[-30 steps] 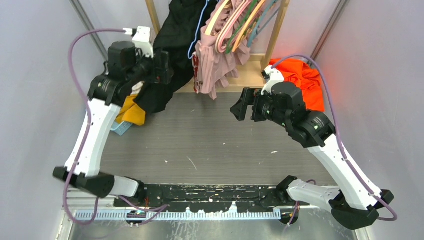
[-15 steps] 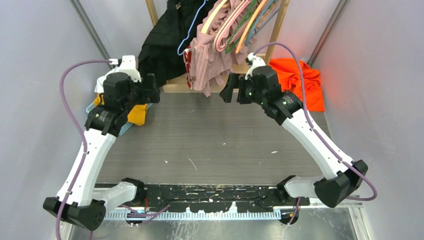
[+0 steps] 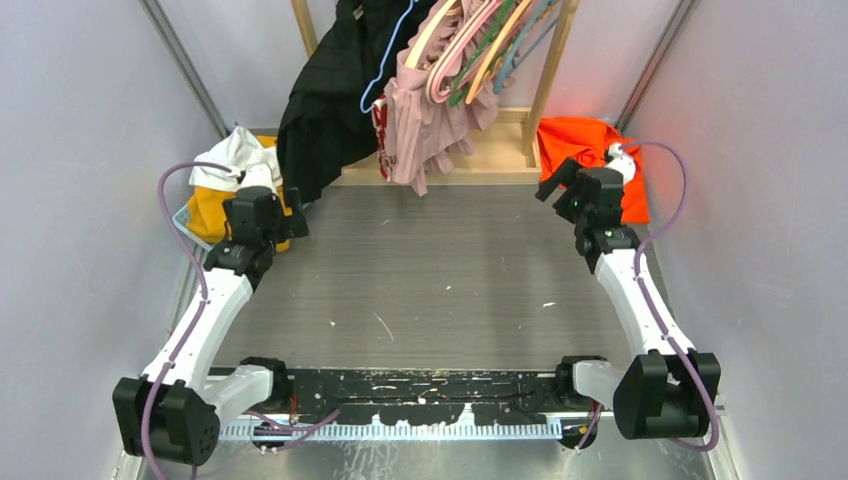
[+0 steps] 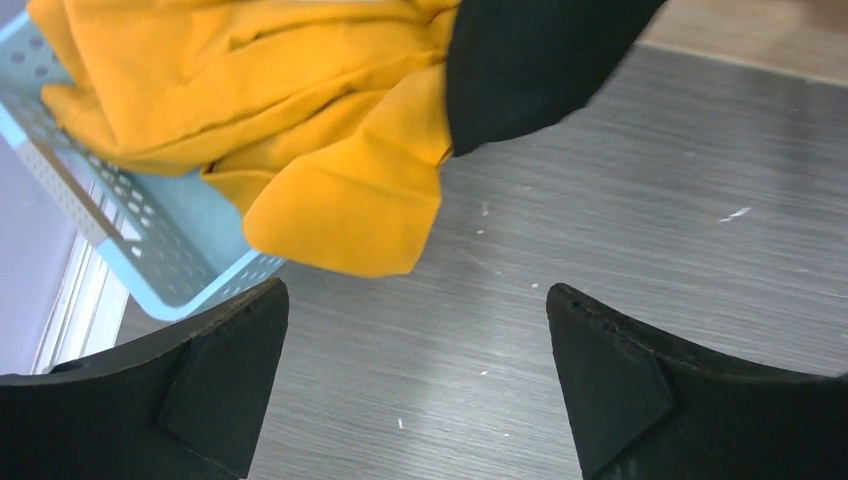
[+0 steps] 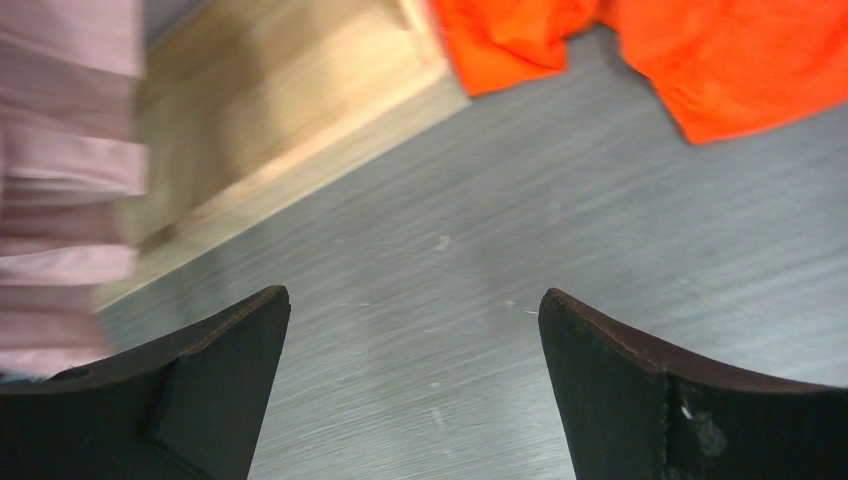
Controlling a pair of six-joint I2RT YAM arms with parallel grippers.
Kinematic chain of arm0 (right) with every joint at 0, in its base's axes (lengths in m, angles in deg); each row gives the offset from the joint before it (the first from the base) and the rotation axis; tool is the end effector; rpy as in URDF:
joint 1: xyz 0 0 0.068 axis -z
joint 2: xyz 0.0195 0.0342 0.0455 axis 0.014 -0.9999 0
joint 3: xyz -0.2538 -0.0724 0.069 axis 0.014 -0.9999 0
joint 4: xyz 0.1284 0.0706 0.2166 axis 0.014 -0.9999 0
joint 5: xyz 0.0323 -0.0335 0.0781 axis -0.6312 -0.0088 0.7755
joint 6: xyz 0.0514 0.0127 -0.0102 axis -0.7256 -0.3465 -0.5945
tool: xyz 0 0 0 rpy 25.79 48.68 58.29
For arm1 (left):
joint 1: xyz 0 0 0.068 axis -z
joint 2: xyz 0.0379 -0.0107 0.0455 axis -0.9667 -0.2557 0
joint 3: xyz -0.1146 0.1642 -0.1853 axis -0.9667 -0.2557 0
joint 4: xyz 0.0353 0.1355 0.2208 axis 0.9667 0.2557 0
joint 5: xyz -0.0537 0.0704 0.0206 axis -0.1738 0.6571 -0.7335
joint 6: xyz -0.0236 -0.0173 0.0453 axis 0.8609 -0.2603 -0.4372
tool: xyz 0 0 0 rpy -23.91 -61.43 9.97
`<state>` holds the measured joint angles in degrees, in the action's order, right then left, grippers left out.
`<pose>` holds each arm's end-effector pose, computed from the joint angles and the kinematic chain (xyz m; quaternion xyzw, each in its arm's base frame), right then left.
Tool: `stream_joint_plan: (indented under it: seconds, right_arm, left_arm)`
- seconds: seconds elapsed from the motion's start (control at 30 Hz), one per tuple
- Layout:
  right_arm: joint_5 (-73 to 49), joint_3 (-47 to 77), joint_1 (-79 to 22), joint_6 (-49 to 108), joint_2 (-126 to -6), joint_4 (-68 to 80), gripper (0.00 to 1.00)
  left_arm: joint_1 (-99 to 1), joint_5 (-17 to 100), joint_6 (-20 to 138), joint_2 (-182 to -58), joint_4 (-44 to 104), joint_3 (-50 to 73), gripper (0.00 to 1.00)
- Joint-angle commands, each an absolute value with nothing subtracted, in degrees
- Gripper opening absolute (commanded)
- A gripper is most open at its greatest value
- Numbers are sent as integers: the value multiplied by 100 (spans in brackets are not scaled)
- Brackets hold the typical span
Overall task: Place the skirt on the hanger
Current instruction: Reset both arms
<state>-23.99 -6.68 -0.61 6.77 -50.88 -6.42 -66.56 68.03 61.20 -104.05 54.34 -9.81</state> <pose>0.2643 0.0037 0.3157 0.2239 0.8120 0.1126 0.5272 0.2287 -0.0235 0.3076 -0.1129 0.8557 0.0412 0.5033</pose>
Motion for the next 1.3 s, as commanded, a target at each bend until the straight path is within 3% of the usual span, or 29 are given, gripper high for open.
stream_joint_plan:
  seconds: [0.0,0.17,0.37,0.63,0.7,0.8,1.07,1.17,1.27]
  right_arm:
    - [-3558,-1497,0,888,-4752,744,100]
    - [-4488,-2292,39,1228,-4674,1786,100]
    - [-5071,-3383,46,1523,-4926,3313,100]
    - [-5060,-3752,45,1940,-5685,4373,100]
    - [-5196,-3703,50,2034,-5807,4329,100]
    - [-5251,-3673,49,2057,-5874,4280,100]
    - [-5241,-4240,-18,2152,-6160,5118,100]
    - [-5200,-4518,-25,2272,-6761,6305,100]
    - [-4703,-4301,-49,2463,-6951,6032,100]
  left_arm:
    - [-6968,7112,6264,-10452,4387,-1354,99]
    - [-7180,7122,6016,-10818,3521,-1963,99]
    - [-7225,7031,5313,-10862,1273,-3186,99]
    - [-7539,6168,5329,-12413,-351,-3556,99]
    - [-7549,6031,5363,-12599,94,-3246,99]
    - [-7567,6003,5458,-12979,-582,-3302,99]
    - [-7400,6056,5345,-12932,-912,-3527,99]
    - [-7386,5860,5265,-13019,-1629,-3897,100]
    - [-7382,5817,5223,-13360,-2601,-4192,99]
